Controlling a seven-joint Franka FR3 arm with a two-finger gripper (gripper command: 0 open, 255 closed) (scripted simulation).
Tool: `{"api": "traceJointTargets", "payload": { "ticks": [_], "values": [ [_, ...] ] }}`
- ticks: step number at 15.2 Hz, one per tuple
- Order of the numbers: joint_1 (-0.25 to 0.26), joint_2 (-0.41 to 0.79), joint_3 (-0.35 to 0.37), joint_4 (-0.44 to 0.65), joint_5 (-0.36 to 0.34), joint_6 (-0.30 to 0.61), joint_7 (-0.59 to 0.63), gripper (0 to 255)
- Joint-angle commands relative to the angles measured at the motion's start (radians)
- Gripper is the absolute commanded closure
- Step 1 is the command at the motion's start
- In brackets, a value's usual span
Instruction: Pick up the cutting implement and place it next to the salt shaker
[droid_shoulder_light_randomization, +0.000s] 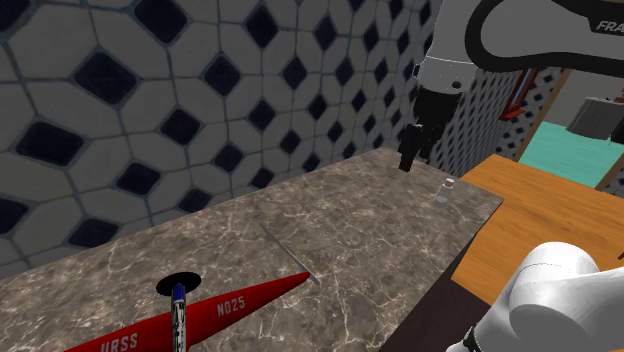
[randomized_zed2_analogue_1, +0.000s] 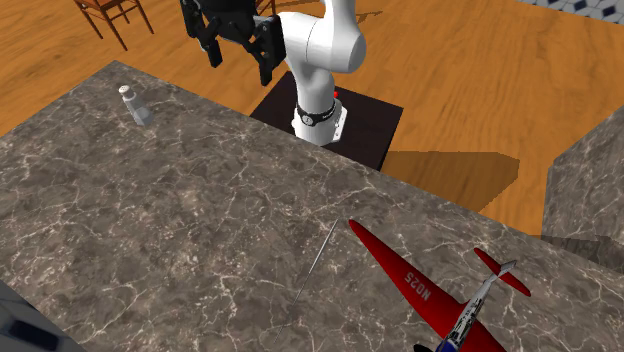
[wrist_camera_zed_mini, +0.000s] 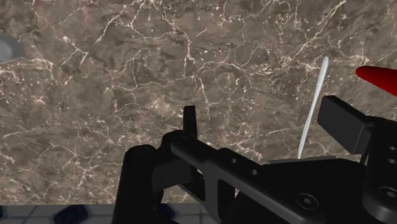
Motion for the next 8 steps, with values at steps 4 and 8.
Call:
{"api": "traceJointTargets", "payload": {
  "ticks": [4,8],
  "values": [
    [0.011,0.048,0.041,-0.036,0.030,0.075,0.047,0],
    [0.025,0.129,0.095,-0.066,0.064,0.177,0.109,0]
  ]
}}
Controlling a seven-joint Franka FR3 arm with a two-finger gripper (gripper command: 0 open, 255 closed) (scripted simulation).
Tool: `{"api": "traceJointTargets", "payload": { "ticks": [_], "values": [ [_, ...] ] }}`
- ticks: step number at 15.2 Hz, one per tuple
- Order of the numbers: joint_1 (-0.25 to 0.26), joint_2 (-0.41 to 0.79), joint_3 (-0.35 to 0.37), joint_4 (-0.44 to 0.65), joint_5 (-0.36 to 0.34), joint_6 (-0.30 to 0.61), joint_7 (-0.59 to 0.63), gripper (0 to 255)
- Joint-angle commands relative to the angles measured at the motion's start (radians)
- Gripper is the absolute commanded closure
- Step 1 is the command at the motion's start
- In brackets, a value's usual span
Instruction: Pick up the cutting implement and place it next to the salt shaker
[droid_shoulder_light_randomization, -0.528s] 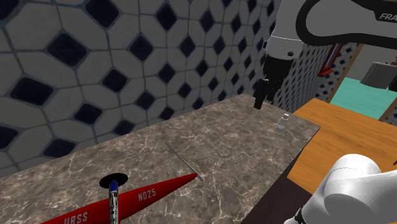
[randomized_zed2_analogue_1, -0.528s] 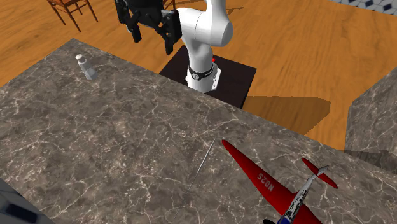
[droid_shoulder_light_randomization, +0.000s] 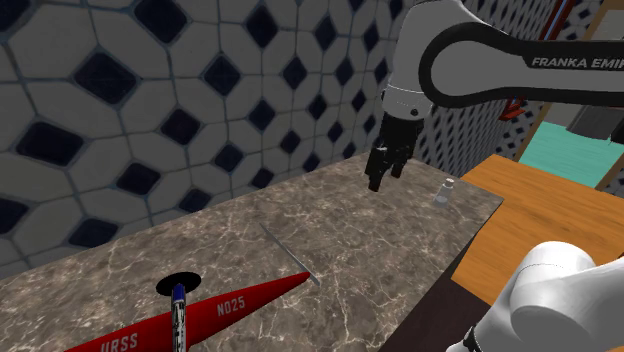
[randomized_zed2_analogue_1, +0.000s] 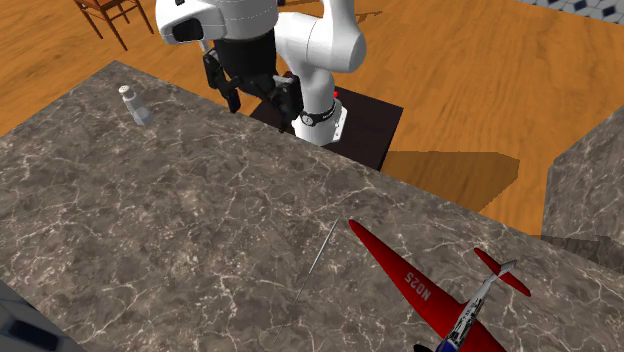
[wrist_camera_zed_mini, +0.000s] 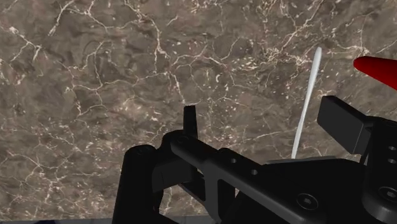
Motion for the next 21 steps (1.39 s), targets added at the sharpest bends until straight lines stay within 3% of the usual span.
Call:
{"api": "traceJointTargets", "payload": {
  "ticks": [1,11,19,21],
  "values": [
    [0.007,0.052,0.031,-0.006,0.018,0.054,0.035,0],
    [0.030,0.344,0.164,0.021,0.051,0.299,0.191,0],
    [0.047,0.638,0.247,0.134,-0.006,0.456,0.338,0],
    [0.049,0.649,0.247,0.128,-0.010,0.472,0.342,0]
  ]
}}
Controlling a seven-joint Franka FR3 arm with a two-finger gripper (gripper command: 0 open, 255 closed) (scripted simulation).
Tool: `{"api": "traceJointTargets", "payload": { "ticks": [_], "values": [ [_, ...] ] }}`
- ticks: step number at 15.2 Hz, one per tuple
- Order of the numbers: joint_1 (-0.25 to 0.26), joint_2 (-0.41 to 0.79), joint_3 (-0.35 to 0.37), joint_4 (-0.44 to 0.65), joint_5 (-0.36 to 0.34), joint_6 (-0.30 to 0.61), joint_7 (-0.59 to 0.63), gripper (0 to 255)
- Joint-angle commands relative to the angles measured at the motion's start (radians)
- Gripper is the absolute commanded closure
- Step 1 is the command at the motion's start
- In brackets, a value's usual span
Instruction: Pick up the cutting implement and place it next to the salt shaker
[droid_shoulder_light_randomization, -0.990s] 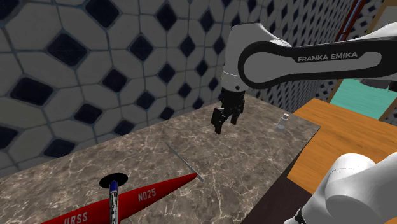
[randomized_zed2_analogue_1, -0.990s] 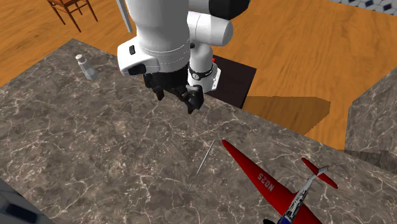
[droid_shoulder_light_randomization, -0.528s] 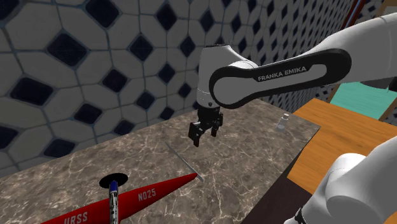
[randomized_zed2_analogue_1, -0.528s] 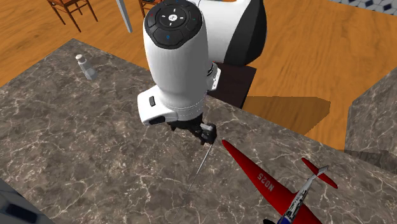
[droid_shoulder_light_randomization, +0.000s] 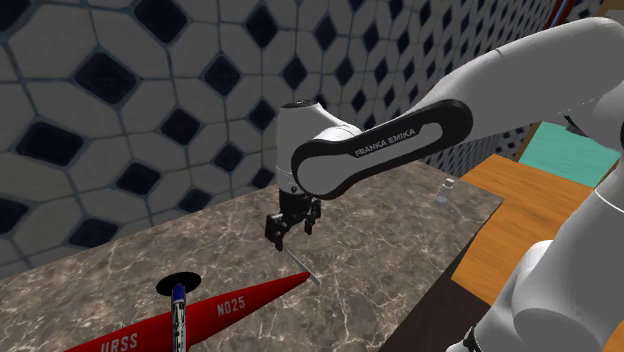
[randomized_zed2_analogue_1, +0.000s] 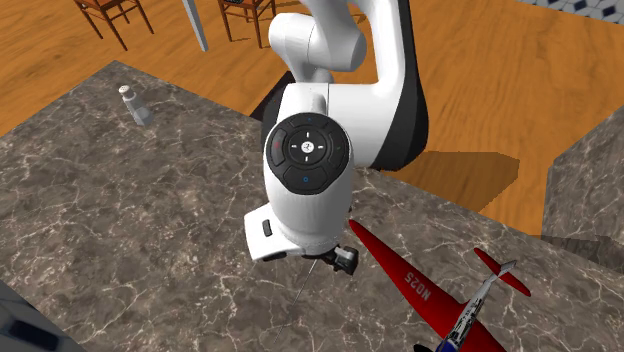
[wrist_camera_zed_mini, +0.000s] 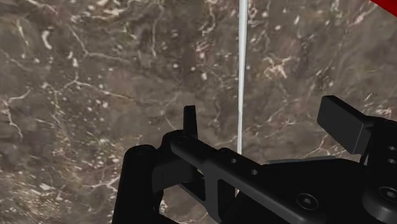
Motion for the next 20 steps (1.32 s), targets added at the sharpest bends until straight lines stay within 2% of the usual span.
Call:
{"api": "traceJointTargets", "payload": {
  "ticks": [1,6,14,15,20],
  "values": [
    [0.001,0.022,0.002,-0.007,-0.007,0.028,0.008,0],
    [0.003,0.063,0.004,-0.045,-0.024,0.104,0.020,0],
    [0.003,0.063,0.004,-0.045,-0.024,0.104,0.020,0],
    [0.003,0.063,0.004,-0.045,-0.024,0.104,0.020,255],
    [0.003,0.063,0.004,-0.045,-0.024,0.104,0.020,255]
  ]
}}
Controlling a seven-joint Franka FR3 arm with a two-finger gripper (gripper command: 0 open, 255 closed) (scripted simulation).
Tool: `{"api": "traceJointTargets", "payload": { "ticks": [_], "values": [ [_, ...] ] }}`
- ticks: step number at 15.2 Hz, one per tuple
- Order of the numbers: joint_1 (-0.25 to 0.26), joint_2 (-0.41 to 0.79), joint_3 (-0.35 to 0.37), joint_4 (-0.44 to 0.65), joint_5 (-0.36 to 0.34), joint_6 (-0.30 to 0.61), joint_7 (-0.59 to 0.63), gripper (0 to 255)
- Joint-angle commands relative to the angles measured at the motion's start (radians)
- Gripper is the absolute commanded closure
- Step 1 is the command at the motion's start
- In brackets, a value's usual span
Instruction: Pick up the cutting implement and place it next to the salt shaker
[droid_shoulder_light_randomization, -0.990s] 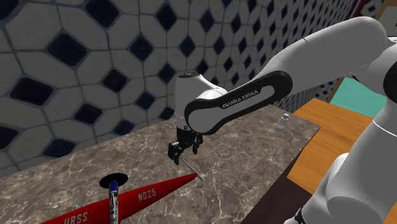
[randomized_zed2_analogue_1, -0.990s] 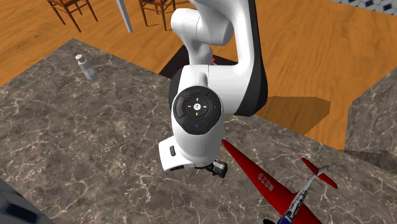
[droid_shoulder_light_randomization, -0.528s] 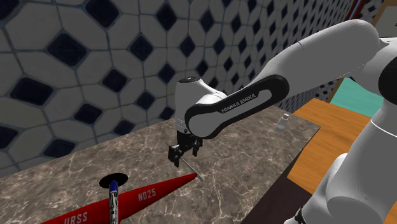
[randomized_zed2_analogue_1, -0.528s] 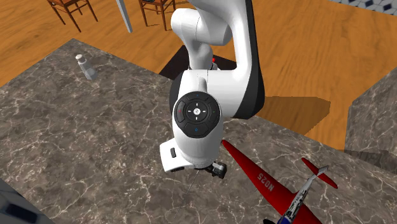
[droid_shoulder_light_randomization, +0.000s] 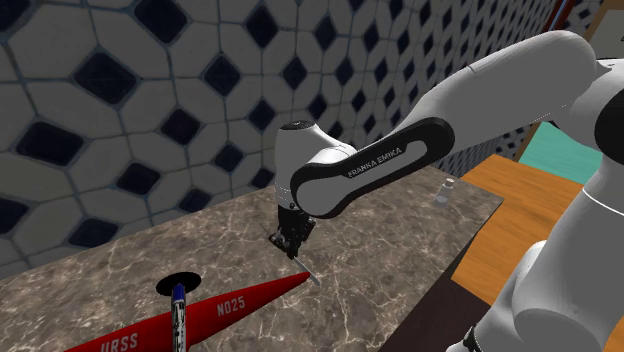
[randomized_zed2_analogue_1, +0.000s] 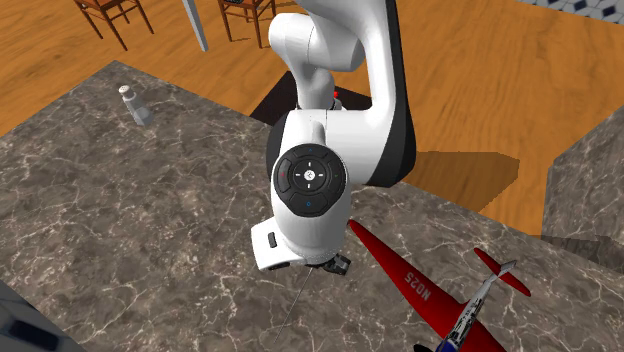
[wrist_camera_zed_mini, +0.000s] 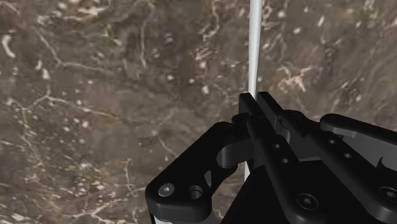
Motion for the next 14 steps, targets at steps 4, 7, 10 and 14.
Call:
{"api": "traceJointTargets", "payload": {
  "ticks": [4,7,10,14],
  "values": [
    [0.000,0.000,0.000,0.000,0.000,0.000,0.000,255],
    [-0.001,-0.025,0.000,0.017,0.011,-0.040,-0.007,255],
    [-0.002,-0.048,-0.002,0.036,0.020,-0.080,-0.013,255],
    [-0.002,-0.075,-0.004,0.064,0.030,-0.134,-0.020,255]
  ]
}}
